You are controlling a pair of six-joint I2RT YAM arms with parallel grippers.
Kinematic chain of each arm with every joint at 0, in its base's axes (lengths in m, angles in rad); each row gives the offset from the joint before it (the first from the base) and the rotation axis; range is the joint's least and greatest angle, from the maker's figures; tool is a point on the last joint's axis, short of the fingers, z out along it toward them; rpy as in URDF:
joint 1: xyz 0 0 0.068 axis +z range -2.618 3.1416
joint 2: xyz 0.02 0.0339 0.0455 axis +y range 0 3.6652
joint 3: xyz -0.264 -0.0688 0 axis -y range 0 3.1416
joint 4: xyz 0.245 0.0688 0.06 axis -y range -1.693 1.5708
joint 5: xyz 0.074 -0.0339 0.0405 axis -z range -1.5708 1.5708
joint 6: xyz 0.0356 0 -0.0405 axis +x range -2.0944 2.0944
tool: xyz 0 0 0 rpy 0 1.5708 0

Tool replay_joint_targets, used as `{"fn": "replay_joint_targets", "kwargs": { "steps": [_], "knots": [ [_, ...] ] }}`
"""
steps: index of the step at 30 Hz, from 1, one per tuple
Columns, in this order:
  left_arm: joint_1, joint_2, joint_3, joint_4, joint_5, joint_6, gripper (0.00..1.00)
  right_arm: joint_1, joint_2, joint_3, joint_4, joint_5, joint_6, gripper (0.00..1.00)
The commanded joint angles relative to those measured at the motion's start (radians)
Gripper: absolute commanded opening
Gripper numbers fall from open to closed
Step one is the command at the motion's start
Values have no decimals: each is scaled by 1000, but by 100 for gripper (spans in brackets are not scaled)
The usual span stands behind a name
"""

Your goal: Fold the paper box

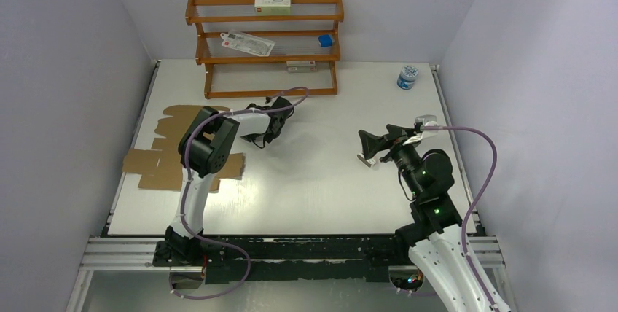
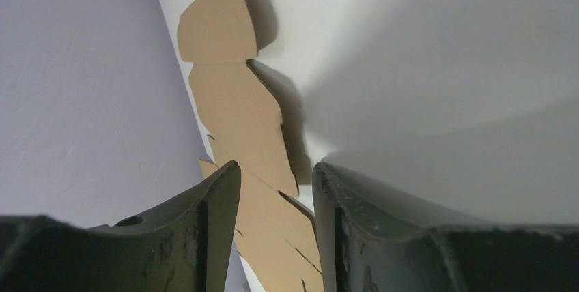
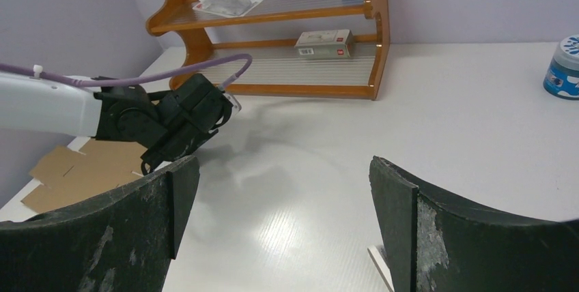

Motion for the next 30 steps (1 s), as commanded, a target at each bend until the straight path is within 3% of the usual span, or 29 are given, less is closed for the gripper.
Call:
{"fn": "replay_joint_targets", "kwargs": {
  "steps": [1,11,22,30],
  "knots": [
    [29,52,46,24,-37,44,49,-7,7,-1,32,-10,-7,100],
    [69,106,54,46,-17,62,39,-6,28,4,37,-14,-9,100],
    [68,92,18,78,-12,68,6,-7,19,3,40,-24,-9,100],
    [28,55,2,56,-22,40,5,-6,9,2,41,-25,-7,100]
  ]
}}
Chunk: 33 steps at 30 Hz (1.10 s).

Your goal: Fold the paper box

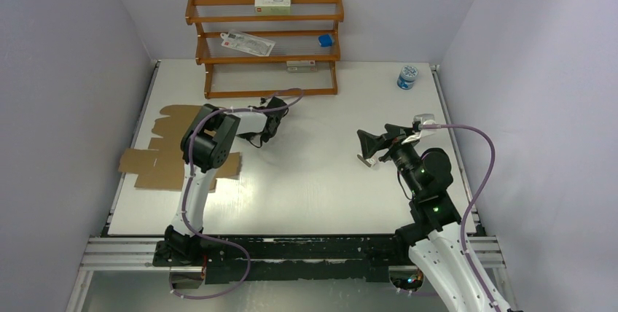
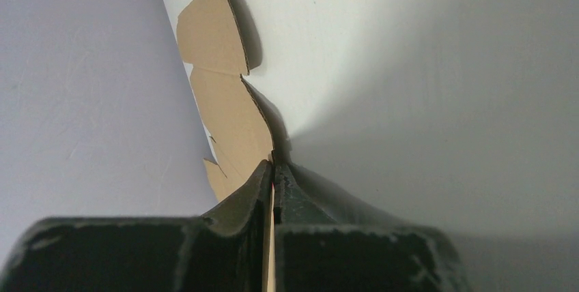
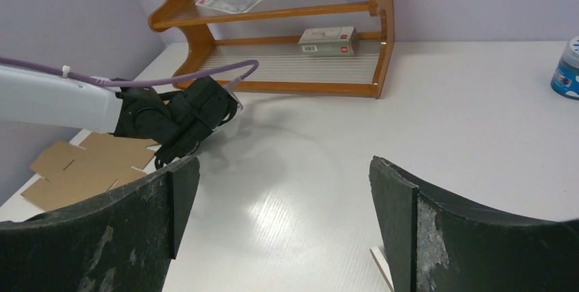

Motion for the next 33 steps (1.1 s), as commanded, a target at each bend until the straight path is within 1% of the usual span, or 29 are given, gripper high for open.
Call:
{"fn": "replay_joint_targets", "kwargs": {
  "steps": [1,6,10,13,17,24,27,29,31,33],
  "knots": [
    [-41,-34,-17,-20,32,-45,5,-6,-13,2,28,-10,-7,100],
    [-163,-92,-34,-61,12,-103,5,-6,-13,7,25,-12,-4,100],
    [-303,-128,-57,-75,-27,-138,5,-7,-15,13,23,-17,-2,100],
    [-411,-155,-73,-56,-37,-128,6,-7,-13,22,13,-16,1,100],
    [-565,-175,-88,4,-33,-78,7,-8,-14,35,-7,-4,4,100],
    [-794,-220,-169,236,14,111,9,-7,-26,78,-74,64,15,100],
    [-864,-253,-224,342,49,178,13,-6,-34,98,-110,102,18,100],
    [-890,-275,-263,385,63,209,18,-6,-34,108,-127,125,23,100],
    [-898,-300,-284,388,80,204,27,-8,-28,117,-137,132,26,100],
    [-899,-329,-299,374,79,176,39,-6,-13,126,-143,133,29,100]
  ]
}}
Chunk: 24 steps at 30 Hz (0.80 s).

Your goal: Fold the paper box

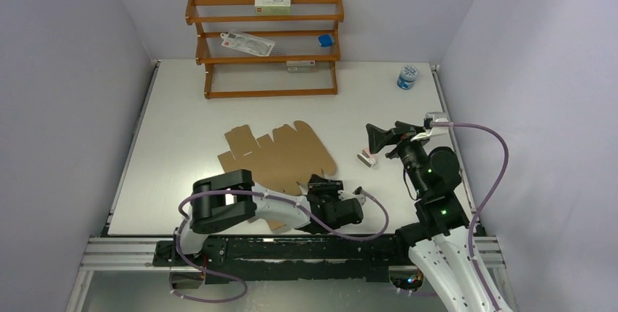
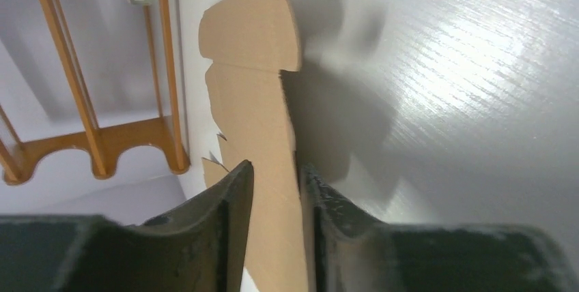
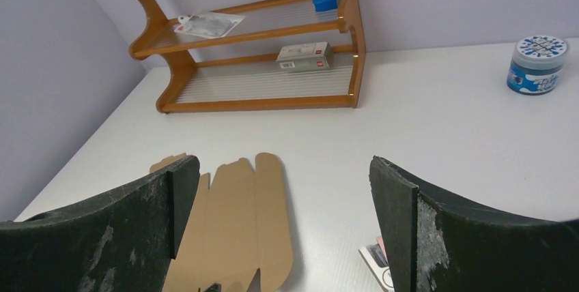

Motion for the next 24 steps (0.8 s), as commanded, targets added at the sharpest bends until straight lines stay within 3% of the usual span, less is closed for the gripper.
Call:
{"fn": "replay_joint_targets", "kwargs": {
  "steps": [1,13,19,24],
  "knots": [
    [6,-91,-31,62,22,1,44,-7,20,43,-39,31,13,100],
    [5,-321,-91,-111,191,-316,79,-7,269,93,-5,-108,32,100],
    [20,-425,-135,-141,257,-470,82,-6,409,95,54,-226,28,100],
    [158,-505,-172,-273,305,-670,83,-5,581,108,96,-348,40,100]
  ]
}}
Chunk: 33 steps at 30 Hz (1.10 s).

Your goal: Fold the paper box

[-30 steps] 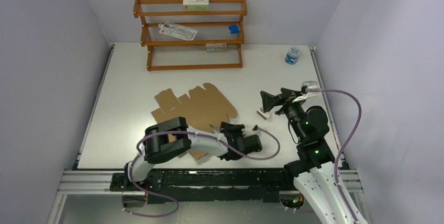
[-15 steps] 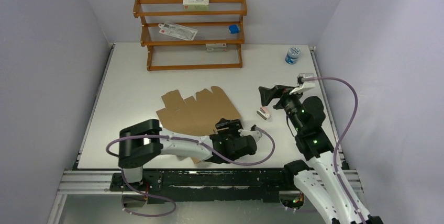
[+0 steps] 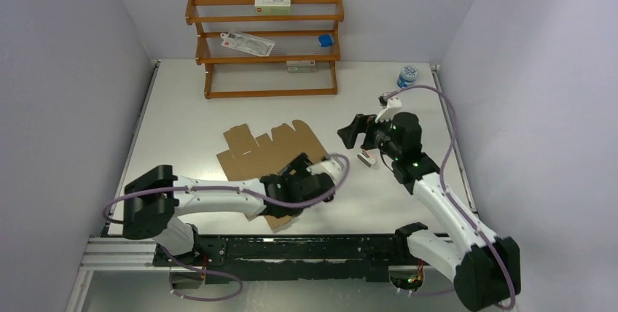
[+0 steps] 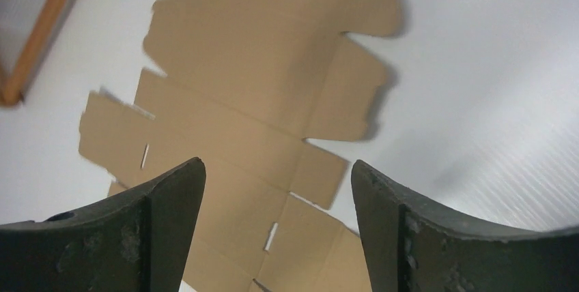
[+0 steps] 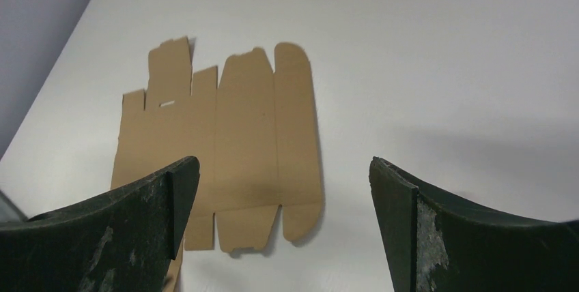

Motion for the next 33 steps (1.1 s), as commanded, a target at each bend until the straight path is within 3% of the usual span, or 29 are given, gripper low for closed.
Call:
{"fn": "replay_joint_targets", "kwargs": {
  "steps": [1,8,12,16,24,28,33],
  "knots": [
    [141,-74,-28,-156,64,-248,84,-4,135,38,73,-149,19,100],
    [370,-200,-148,-285,173,-508,97,17,343,40,167,-236,39,99],
    [491,-287,-229,-265,244,-571,98,36,468,67,184,-273,30,96],
    [578,-375,-276,-293,202,-654,98,59,577,96,193,-264,16,94],
    [762,-468,-417,-195,333,-665,98,97,748,167,190,-228,1,88],
    [848,-425,-465,-79,462,-643,98,113,788,192,161,-185,-28,88],
    [868,-331,-442,-11,483,-616,98,124,790,176,147,-175,-39,88]
  ]
}}
